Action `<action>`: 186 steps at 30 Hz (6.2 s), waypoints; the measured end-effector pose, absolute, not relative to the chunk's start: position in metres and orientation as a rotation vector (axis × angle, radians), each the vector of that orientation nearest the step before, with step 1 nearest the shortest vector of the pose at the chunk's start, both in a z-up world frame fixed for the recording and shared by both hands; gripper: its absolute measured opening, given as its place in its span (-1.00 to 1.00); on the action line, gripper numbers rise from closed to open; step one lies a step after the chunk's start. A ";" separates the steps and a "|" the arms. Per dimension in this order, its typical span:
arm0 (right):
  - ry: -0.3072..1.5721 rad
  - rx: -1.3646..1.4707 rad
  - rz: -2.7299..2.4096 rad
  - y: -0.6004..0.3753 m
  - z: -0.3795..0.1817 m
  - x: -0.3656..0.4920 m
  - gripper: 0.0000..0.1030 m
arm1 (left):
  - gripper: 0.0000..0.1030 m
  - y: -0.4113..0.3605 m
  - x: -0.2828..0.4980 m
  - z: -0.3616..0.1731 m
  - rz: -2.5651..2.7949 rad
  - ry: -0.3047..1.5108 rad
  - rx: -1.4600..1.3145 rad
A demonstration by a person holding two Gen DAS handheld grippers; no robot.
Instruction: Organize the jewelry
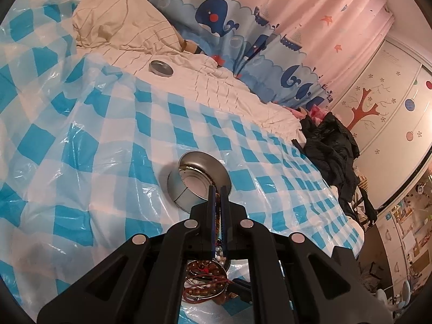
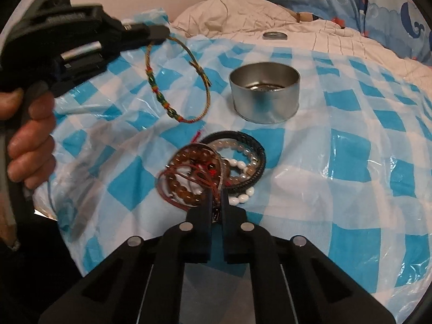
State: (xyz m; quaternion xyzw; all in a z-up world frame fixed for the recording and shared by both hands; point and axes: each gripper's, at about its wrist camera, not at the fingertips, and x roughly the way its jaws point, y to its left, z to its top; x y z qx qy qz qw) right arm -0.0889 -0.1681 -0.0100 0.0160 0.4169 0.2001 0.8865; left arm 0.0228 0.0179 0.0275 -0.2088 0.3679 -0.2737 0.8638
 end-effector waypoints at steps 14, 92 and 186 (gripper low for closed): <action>0.702 0.373 0.569 -0.213 0.031 -0.093 -0.88 | -0.95 0.010 0.022 0.023 -0.565 0.779 -0.399; 0.638 0.580 0.569 -0.259 0.045 -0.045 -0.88 | -0.95 -0.024 0.067 0.036 -0.626 0.741 -0.399; 0.798 0.378 0.352 -0.195 0.007 -0.052 0.27 | 0.65 -0.004 0.036 0.015 -0.307 0.830 -0.243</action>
